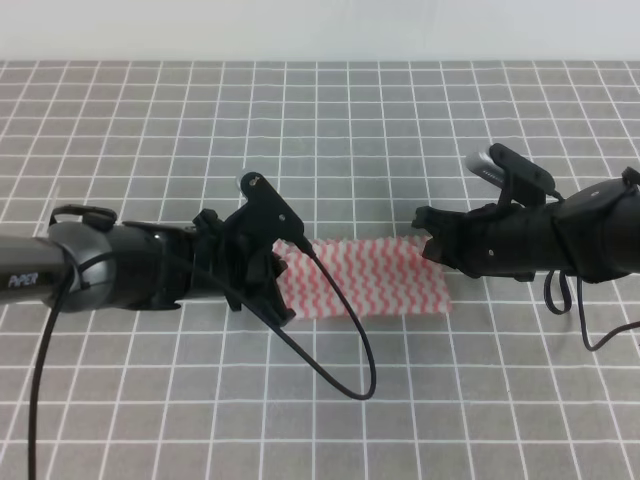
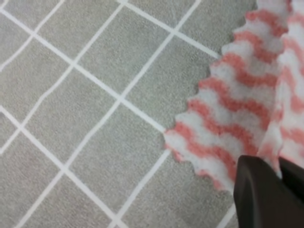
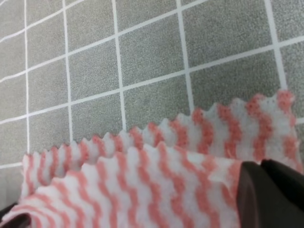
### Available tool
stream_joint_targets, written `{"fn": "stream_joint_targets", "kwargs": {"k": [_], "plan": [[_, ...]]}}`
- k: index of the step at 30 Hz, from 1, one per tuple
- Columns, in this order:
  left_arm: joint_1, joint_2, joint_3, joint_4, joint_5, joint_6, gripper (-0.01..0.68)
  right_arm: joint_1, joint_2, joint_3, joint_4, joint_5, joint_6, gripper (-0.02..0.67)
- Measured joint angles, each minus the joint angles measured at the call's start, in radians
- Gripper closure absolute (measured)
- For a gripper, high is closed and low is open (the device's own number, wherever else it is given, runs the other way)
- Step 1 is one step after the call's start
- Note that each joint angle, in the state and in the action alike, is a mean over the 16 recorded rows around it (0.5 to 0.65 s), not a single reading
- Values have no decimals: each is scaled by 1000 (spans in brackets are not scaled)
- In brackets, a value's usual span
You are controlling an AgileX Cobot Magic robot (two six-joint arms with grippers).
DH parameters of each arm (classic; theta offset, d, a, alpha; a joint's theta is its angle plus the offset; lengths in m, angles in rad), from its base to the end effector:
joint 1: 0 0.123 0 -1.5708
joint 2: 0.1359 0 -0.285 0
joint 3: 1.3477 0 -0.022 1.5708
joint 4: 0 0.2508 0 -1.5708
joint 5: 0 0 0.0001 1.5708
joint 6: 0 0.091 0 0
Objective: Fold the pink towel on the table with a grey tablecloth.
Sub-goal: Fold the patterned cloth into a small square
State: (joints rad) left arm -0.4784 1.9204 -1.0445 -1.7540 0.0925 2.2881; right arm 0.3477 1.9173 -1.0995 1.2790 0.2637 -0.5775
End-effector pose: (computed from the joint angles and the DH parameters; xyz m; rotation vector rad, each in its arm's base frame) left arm 0.3426 -0.1871 0.1495 1.1730 2.0247 -0.0793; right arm 0.3631 0.1559 0.1608 0.3015 2.4759 0.7702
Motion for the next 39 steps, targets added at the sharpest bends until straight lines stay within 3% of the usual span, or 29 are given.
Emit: {"fn": "stream_joint_targets", "kwargs": {"k": [5, 17, 20, 26, 34, 39], "plan": [[0, 1, -12, 2, -1, 0, 580, 0, 1, 0, 0, 1, 0, 665], [0, -13, -29, 5, -76, -12, 312, 1, 3, -1, -1, 0, 0, 666], [0, -37, -31, 2, -94, -38, 290, 1, 3, -1, -1, 0, 0, 666], [1, -85, -35, -4, -57, -129, 332, 1, 3, 0, -2, -1, 0, 665], [1, -89, -38, -13, 69, -234, 497, 0, 1, 0, -2, -3, -2, 645], [1, -44, -37, -11, 123, -246, 576, -1, -1, -1, -2, -9, -5, 581]]}}
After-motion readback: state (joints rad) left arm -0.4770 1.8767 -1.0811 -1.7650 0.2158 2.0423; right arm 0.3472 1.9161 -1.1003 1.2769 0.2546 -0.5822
